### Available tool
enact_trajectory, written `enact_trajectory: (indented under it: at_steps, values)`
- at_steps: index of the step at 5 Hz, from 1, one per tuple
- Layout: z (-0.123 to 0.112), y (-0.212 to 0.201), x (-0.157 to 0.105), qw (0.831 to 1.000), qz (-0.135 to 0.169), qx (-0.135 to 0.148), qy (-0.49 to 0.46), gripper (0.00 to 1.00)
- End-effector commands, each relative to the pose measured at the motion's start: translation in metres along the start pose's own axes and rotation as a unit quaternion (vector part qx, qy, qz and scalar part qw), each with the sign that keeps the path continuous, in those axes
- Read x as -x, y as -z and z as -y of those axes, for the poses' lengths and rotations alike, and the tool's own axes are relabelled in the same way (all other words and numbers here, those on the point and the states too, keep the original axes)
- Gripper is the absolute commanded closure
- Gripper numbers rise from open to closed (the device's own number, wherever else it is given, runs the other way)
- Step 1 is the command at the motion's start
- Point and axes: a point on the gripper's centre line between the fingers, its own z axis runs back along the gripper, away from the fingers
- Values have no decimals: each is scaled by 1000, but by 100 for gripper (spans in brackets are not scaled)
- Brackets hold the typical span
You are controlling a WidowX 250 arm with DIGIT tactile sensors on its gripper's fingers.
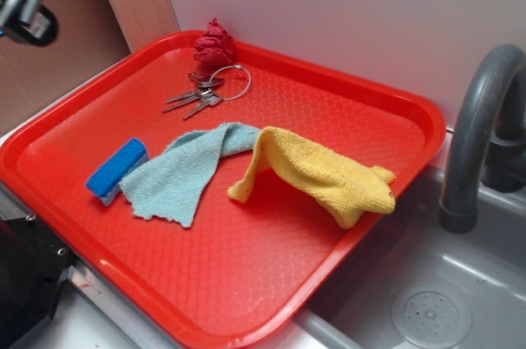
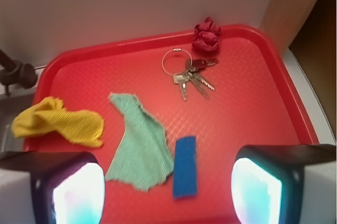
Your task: Grab the red paper.
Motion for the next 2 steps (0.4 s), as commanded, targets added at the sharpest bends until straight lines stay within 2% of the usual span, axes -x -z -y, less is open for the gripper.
enact_trajectory:
  at_steps: [1, 2]
  values:
    - [-31, 69, -37, 997, 0, -66, -31, 0]
    - [-46, 129, -50, 998, -7, -44, -53, 0]
